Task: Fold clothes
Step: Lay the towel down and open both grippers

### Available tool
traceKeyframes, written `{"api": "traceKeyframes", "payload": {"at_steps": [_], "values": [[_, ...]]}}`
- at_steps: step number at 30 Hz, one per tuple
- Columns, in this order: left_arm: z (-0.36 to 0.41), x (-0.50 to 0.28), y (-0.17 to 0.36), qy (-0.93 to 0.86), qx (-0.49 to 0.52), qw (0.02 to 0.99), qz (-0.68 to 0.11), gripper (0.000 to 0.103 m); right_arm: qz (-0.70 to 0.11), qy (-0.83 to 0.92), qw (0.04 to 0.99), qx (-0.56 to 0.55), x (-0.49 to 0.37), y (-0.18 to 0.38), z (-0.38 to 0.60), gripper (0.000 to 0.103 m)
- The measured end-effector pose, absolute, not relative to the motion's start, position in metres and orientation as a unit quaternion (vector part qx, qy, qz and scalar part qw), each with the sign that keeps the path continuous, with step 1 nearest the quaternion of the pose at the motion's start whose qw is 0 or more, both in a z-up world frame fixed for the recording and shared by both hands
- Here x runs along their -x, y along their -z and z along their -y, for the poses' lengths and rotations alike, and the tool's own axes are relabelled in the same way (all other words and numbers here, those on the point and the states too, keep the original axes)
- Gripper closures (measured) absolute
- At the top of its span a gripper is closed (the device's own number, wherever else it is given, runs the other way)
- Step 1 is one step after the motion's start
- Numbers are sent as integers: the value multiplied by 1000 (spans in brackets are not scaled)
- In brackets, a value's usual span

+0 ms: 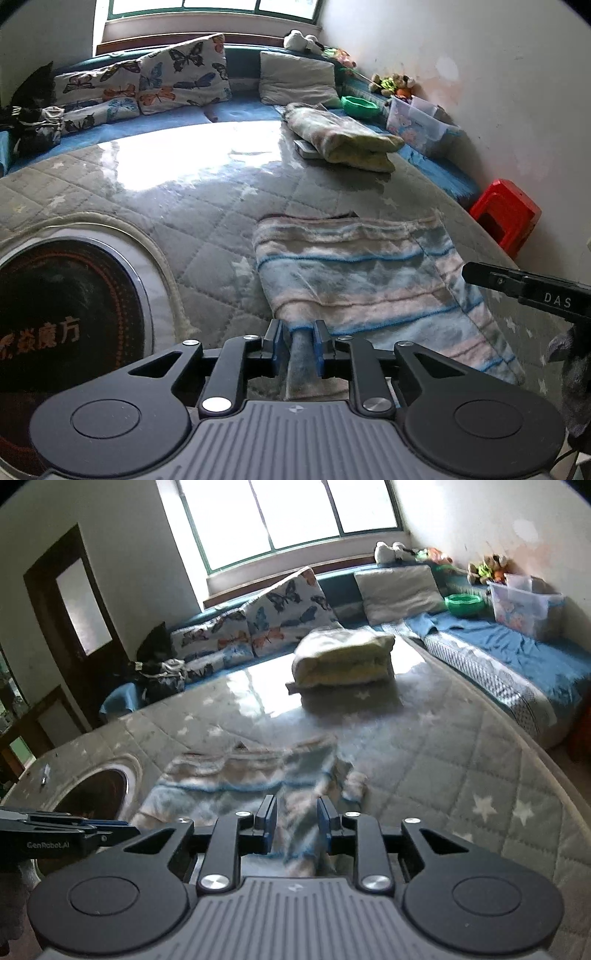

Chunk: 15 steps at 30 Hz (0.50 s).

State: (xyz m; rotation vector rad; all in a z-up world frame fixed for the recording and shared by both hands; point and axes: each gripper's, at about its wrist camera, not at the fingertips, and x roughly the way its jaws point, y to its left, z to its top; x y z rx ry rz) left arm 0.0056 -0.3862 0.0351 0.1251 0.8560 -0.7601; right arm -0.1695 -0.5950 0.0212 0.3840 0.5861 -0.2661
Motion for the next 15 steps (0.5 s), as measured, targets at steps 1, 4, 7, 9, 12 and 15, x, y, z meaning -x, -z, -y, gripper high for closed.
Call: {"api": "traceKeyframes", "payload": {"at_steps": [1,4,7,9,12,15], "values": [[386,-6,-36,358,-58,840,-403,84,-284,127,932,-186,167,-21,594,79],[387,-8,-35,359,-61,840,-401,84,-288,116,932,-187,159,-16,591,80],[390,-12,-28,355,-70,839,-406,84,-304,116,927,-188,152,-7,593,80],[390,-15,-22,353,-70,837,-413,82,-314,122,920,-198,150,1,598,81],[387,-19,-19,354,-68,834,-418,81,-317,123,919,-199,150,3,600,82],[388,-20,-24,353,-63,838,-411,81,-316,120,922,-186,147,-3,598,80]]}}
